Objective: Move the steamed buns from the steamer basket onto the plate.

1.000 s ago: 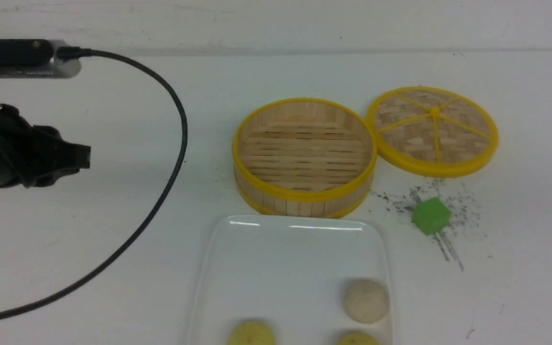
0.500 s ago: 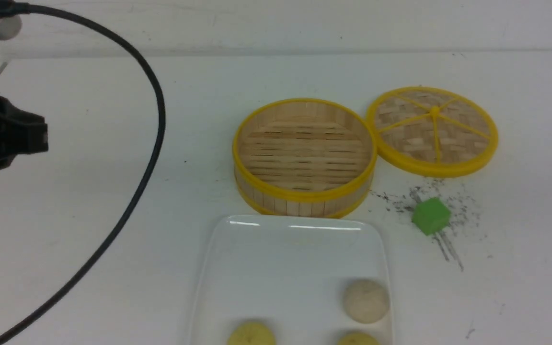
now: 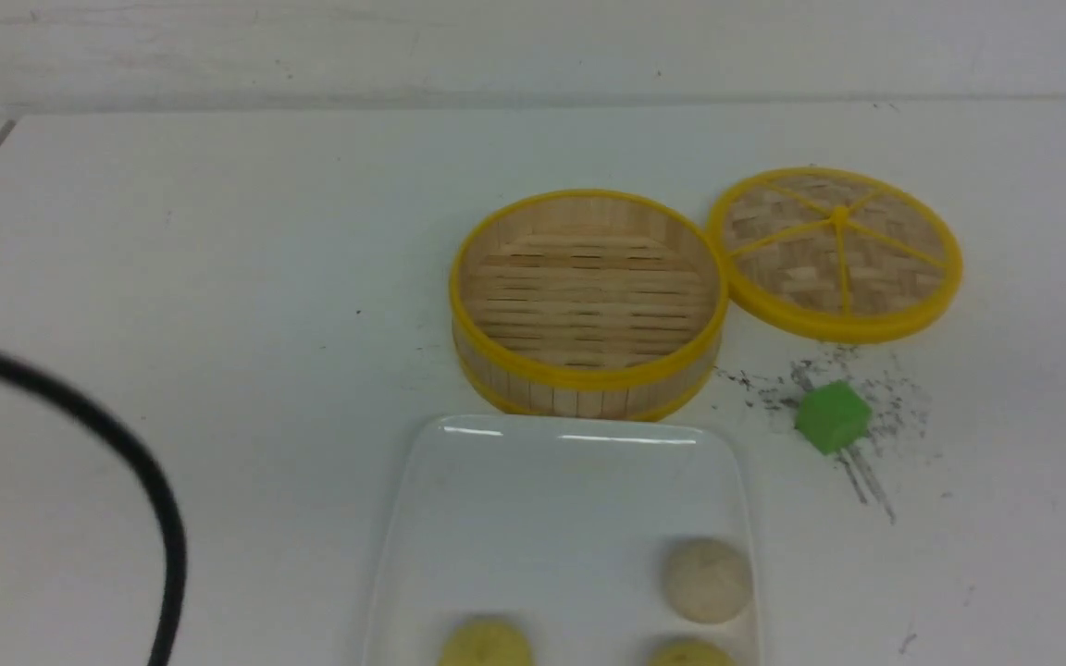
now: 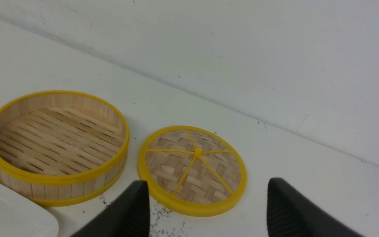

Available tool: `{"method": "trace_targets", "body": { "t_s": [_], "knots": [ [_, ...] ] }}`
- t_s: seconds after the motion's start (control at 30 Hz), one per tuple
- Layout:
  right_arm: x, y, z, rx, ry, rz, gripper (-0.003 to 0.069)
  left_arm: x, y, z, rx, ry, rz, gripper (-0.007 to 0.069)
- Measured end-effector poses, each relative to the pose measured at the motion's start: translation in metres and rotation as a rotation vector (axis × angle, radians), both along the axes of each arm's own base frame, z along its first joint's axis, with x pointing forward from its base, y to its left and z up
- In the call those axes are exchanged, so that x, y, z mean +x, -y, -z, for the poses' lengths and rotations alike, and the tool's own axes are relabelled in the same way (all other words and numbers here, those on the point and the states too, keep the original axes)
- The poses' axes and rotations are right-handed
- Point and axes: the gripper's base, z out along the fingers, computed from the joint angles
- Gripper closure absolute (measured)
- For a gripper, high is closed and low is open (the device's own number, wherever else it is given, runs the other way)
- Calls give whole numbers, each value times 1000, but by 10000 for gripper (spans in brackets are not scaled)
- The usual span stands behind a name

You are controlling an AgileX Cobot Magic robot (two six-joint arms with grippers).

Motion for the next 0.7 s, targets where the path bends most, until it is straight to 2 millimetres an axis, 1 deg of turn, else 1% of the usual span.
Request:
{"method": "trace_targets", "body": {
  "t_s": [0.03,0.07,0.1,0.13,0.17,0.33,0.5,0.7],
  "knots": [
    [0,0,0,0,0,0,185,-9,-1,6,-5,13,-7,391],
    [0,0,0,0,0,0,185,-11,-1,7,-7,15,-8,391],
    [0,0,0,0,0,0,185,-27,-1,18,-13,48,-13,391],
    [0,0,0,0,0,0,185,-28,-1,20,-15,53,-14,391],
    [0,0,0,0,0,0,185,-40,-2,28,-18,85,-14,391],
    [0,0,0,-1,0,0,185,-73,-2,55,-18,136,-13,389],
    [1,-1,1,-4,-1,-1,185,-76,-2,67,-12,38,-6,389],
    [2,-1,2,-7,-5,0,185,-74,-3,73,-3,0,-12,389]
  ]
}}
